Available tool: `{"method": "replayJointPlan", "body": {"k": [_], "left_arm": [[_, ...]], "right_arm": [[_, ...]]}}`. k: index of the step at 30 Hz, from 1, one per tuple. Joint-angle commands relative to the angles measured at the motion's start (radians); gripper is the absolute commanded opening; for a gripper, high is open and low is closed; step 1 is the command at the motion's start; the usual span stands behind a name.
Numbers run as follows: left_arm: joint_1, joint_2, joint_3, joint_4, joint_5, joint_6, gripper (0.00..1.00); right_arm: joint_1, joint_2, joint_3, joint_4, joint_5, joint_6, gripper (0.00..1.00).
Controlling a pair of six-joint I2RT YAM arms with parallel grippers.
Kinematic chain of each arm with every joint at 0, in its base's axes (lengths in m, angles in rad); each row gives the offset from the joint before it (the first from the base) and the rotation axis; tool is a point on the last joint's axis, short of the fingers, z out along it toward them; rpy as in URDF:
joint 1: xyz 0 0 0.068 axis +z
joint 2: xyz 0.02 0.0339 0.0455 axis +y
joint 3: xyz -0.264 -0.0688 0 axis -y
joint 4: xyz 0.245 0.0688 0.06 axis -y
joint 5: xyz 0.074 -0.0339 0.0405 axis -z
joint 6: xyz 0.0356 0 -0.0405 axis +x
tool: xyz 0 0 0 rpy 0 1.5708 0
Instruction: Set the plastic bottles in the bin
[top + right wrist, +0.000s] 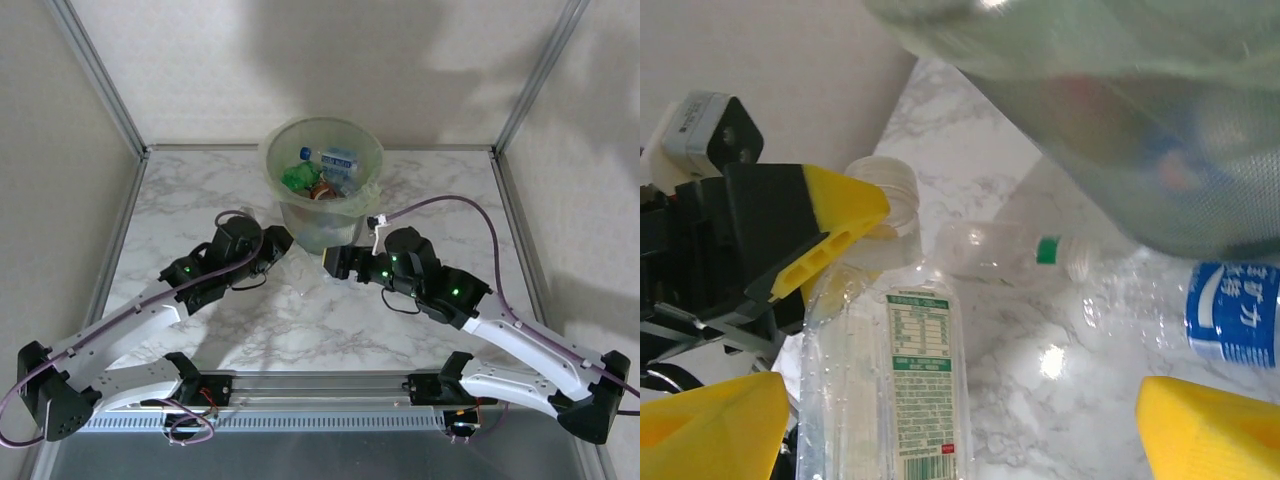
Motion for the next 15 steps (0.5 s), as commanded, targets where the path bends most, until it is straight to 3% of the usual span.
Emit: {"method": "replayJointPlan", "body": {"k": [1, 15], "left_arm": [[-0.007, 0.022, 0.067, -0.058, -0.010, 0.045, 0.20], [-0.003, 0.095, 0.255, -0.218, -0.074, 0.121, 0.20]], "right_arm": [[0.026, 0.036, 0.078, -0.027, 0.024, -0.078, 0.94], [0.252, 0.296, 0.420, -0.285, 0.387, -0.274, 0.99]]}}
